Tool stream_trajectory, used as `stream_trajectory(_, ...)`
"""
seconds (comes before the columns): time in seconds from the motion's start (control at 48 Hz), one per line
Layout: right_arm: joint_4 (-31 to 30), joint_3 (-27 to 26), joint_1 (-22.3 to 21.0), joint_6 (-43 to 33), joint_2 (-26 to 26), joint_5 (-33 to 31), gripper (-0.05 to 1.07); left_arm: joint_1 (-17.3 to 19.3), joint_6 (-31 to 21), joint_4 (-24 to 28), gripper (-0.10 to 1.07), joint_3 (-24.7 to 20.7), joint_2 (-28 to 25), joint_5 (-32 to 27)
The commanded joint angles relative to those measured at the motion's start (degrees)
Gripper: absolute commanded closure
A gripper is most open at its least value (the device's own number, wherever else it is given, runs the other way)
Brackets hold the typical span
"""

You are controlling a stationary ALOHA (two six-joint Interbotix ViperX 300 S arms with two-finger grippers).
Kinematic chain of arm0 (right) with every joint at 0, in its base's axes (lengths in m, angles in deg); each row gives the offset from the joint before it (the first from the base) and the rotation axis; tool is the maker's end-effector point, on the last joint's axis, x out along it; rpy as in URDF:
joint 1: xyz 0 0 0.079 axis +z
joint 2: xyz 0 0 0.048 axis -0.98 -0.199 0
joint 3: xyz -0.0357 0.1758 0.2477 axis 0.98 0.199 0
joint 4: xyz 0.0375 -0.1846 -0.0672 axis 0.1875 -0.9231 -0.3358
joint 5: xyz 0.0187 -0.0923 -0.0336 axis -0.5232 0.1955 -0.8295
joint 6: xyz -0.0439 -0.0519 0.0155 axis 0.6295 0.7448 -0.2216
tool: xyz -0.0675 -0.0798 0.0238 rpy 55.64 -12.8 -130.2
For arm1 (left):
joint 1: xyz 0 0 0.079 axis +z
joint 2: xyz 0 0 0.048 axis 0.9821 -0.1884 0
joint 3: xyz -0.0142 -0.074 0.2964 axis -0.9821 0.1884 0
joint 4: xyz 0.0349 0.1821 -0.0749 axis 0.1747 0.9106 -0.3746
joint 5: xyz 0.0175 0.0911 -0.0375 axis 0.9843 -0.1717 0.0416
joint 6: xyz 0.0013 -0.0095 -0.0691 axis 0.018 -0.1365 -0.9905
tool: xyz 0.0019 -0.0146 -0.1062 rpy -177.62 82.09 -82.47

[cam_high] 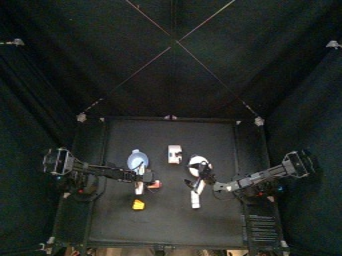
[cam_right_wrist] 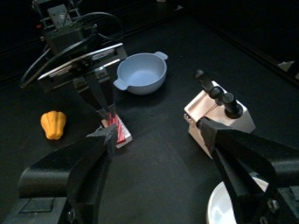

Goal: Put salmon on rice

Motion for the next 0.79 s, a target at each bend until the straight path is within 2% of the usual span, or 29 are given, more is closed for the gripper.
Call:
stream_trajectory(0.0,-0.2,-0.5,0.0,-0.1,0.5,-0.1,-0.01,-0.1,0.1,0.0,0.45,-0.6,-0.4,0.4)
stream_trajectory(0.354,-0.2,-0.5,0.0,-0.1,0.5,-0.2,-0.01,0.2,-0.3,-0.3,0.46,-0.9,-3.3,-2.1)
stream_trajectory(0.583,-0.2,-0.5,-0.1,-0.1,0.5,-0.2,-0.01,0.3,-0.1,-2.5,0.46,-1.1,-4.0,-5.3)
stream_trajectory(0.771,-0.2,-0.5,0.0,-0.1,0.5,-0.2,-0.01,0.4,-0.1,-2.7,0.46,-1.1,-4.0,-5.4)
